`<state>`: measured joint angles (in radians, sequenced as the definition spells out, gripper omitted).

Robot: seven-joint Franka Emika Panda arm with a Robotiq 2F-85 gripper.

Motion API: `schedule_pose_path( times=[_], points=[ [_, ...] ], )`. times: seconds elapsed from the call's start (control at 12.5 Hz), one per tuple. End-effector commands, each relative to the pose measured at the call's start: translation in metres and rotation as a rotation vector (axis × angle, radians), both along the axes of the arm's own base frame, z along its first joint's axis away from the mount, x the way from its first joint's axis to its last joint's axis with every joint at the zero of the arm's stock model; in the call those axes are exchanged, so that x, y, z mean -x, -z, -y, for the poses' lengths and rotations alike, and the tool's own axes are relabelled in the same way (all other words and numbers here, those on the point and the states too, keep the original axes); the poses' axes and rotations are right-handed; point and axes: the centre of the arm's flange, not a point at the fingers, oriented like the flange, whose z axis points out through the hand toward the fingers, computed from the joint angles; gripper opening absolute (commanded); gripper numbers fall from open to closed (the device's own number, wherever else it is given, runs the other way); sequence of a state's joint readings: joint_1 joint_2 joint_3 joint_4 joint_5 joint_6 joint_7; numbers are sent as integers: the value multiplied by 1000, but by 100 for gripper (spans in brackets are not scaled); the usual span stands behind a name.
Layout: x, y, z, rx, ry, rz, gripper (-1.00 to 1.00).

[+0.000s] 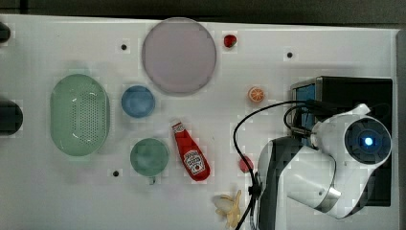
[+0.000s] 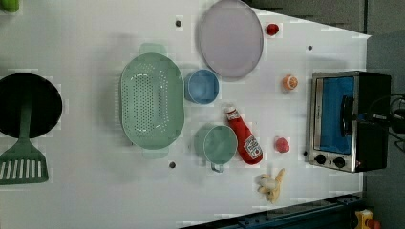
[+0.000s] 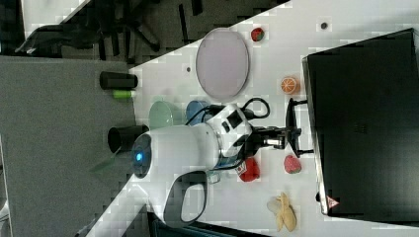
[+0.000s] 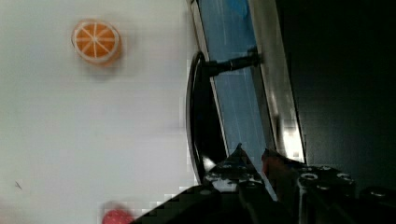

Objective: Flap open oven.

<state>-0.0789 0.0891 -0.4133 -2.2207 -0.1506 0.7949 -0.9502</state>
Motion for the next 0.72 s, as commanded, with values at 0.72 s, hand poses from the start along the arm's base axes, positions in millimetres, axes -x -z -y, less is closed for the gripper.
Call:
schedule_pose_path(
  times=[0.72],
  points=[
    [-18, 33, -22, 56, -155, -48, -65]
  ],
)
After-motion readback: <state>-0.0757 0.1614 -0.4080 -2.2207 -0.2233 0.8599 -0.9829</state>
